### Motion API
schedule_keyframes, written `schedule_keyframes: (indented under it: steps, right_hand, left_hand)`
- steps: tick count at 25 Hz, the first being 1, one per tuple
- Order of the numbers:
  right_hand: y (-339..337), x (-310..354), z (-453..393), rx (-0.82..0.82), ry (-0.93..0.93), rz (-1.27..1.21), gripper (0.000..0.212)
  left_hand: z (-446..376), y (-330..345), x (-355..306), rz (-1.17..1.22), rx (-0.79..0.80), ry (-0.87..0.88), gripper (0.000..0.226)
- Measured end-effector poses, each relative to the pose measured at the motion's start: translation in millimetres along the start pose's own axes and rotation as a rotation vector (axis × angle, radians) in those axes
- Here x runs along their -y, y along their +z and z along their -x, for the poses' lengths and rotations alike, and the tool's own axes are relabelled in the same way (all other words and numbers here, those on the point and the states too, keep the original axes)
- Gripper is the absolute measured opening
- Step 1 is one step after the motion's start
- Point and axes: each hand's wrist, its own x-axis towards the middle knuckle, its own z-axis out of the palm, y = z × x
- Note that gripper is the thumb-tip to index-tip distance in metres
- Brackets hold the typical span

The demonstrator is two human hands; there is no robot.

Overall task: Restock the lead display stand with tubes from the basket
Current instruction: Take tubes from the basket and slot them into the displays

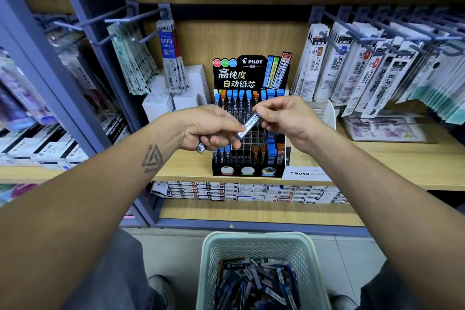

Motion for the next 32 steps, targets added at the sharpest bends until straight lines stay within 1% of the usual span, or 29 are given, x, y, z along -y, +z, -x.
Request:
schedule_keyframes:
  steps: [4,6,8,10,12,14,16,20,22,24,27,32]
  right_hand:
    - [-1,3,3,0.024,0.028,-0.008,0.015]
    - [-4,6,4,0.02,0.004,-0.069,0.014]
    - [-12,13,2,-0.011,-0.06,-0.117,0.013]
    - [-23,19,-1,-0.082,-0.147,-0.032,0.013]
    - [-30,20,-2,-0.134,-0.193,0.063,0.013]
    - [-35,19,-1,-0.137,-0.205,0.108,0.013]
    - [-39,18,-1,-0.142,-0.218,0.145,0.01]
    - [-52,22,-3,-0.276,-0.284,0.15,0.01]
    - [-54,22,-6,-0.336,-0.338,0.221,0.013]
    - [-52,23,-10,-0.349,-0.384,0.32,0.014]
    - [-45,22,-18,-0.35,-0.456,0.476,0.014]
    - [-37,21,-25,-0.394,-0.505,0.613,0.012]
  left_hand:
    - [3,-2,3,-0.041,-0.041,0.03,0.007]
    - [0,3,1,-0.034,-0.082,0.068,0.005]
    - [-3,9,-5,0.029,-0.143,0.119,0.003]
    - [-7,12,-12,0.11,-0.184,0.125,0.006]
    - [-10,15,-16,0.192,-0.165,0.088,0.015]
    - [-14,18,-20,0.244,-0.142,0.07,0.023]
    - [-18,20,-24,0.268,-0.156,0.087,0.028]
    - [-21,25,-25,0.374,-0.203,0.129,0.027]
    - [-24,26,-24,0.44,-0.225,0.125,0.025]
    - [-24,26,-23,0.485,-0.223,0.106,0.025]
    - [-23,27,-24,0.488,-0.229,0.095,0.022]
    - [-32,23,-26,0.396,-0.34,0.148,0.019]
